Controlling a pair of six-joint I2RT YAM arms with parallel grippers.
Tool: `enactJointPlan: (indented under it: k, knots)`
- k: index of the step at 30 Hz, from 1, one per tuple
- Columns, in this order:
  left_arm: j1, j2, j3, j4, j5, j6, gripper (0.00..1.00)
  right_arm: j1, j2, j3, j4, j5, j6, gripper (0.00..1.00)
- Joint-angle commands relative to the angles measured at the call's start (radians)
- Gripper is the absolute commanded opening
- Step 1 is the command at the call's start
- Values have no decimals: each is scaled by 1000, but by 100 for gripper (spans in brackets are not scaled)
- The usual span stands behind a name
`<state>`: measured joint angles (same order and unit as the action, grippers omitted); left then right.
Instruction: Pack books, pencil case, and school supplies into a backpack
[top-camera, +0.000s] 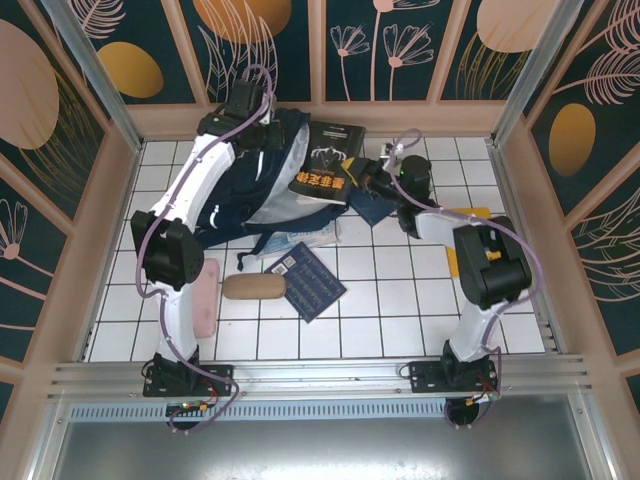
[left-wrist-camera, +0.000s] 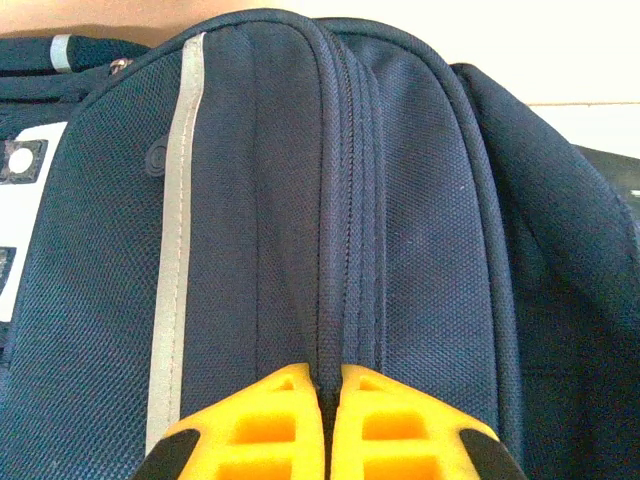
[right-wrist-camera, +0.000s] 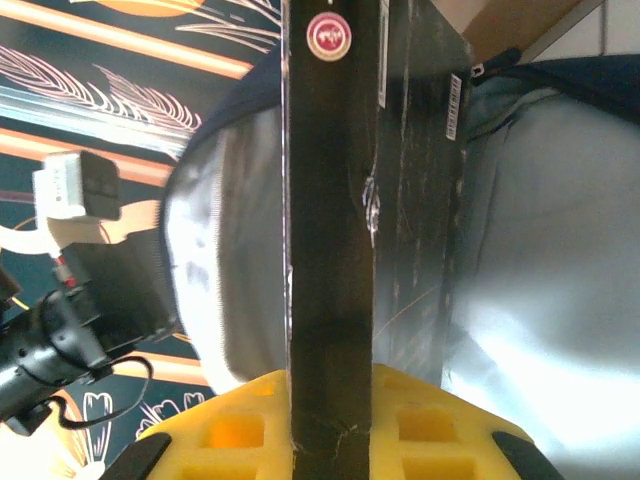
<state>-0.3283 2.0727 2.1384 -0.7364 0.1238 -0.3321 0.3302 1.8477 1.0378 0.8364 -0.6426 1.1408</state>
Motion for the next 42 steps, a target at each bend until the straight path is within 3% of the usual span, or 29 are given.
enactJointPlan:
  k: [1,10,20,24,35,42]
  knots:
    - [22,-101,23,170,133,-44,0,45,87,115,168,16,49,0]
    - [42,-113,38,174,198,-71,0,122,281,345,23,36,-9,0]
    - [79,-133,1,176,190,-87,0,56,191,163,-15,52,-66,0]
    - [80,-119,2,191,224,-114,0,67,192,208,-47,31,-97,0]
    - [80,-125,-47,209,280,-107,0,139,347,499,131,-20,110,0]
    - [79,-125,-32,235,327,-144,0,176,521,681,116,-19,178,0]
